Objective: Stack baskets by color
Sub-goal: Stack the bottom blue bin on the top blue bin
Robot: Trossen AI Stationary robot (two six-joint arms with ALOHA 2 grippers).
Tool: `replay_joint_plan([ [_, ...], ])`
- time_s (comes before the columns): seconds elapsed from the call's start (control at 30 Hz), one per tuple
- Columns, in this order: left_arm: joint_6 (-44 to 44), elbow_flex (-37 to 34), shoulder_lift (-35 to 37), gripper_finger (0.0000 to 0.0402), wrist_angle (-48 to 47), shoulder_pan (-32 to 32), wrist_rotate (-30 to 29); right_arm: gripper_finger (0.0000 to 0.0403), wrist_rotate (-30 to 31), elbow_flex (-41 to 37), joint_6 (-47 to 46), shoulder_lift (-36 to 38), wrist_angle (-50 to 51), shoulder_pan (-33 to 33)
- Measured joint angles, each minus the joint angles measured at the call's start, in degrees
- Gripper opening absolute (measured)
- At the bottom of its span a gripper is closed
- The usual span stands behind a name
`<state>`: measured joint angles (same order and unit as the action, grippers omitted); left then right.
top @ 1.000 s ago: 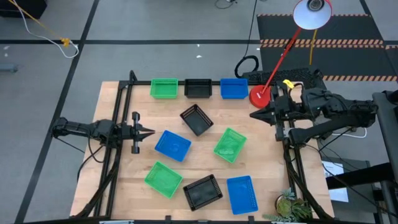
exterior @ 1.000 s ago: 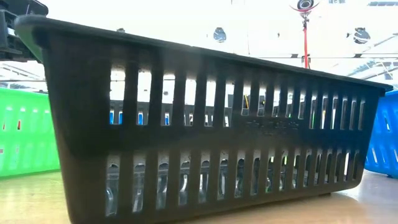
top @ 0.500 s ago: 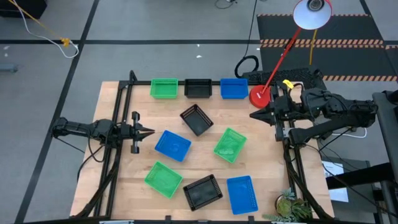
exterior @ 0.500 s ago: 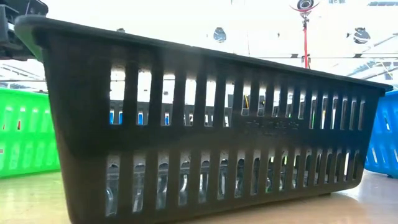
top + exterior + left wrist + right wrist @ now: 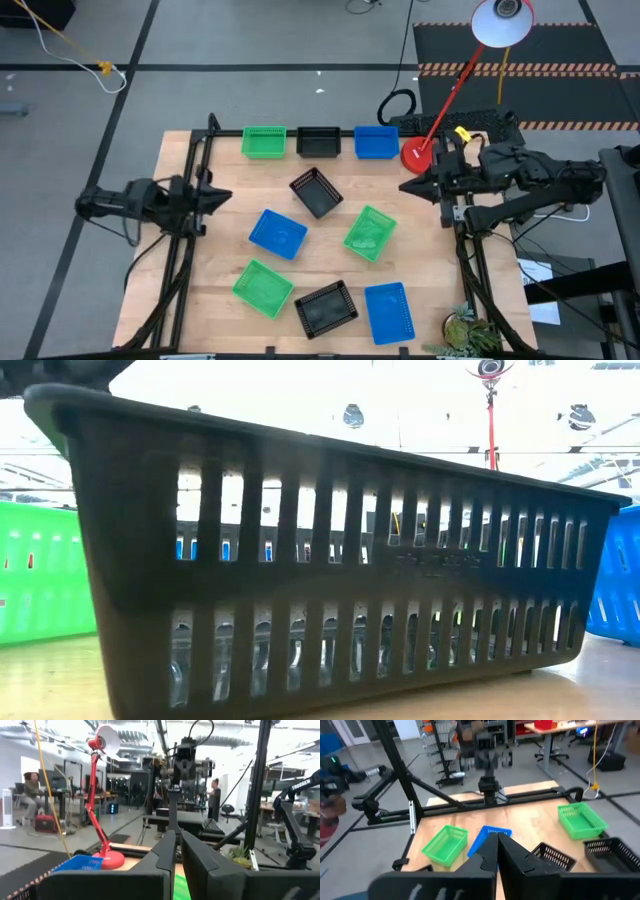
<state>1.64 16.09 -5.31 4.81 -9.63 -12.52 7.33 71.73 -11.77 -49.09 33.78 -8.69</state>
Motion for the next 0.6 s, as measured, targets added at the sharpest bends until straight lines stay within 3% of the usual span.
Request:
replay_joint_plan([
  [0.2,0.10,18.87,-13.86,0.0030,-10.68,-1.40,0.73,0.0000,0.02,-2.99,-2.71,-2.39,-2.21,-3.41],
  [0.43,-0.18,40.30,-31.91,0.0030,-22.08,-5.40,6.42,0.0000,2.61,-7.67,-4.17,-5.02,-7.94,-9.77],
  [0.6,1.14,47.49,-42.48,0.0030,-25.75,-9.35,6.47,0.0000,7.62,-10.75,-6.41,-5.67,-10.26,-13.94],
])
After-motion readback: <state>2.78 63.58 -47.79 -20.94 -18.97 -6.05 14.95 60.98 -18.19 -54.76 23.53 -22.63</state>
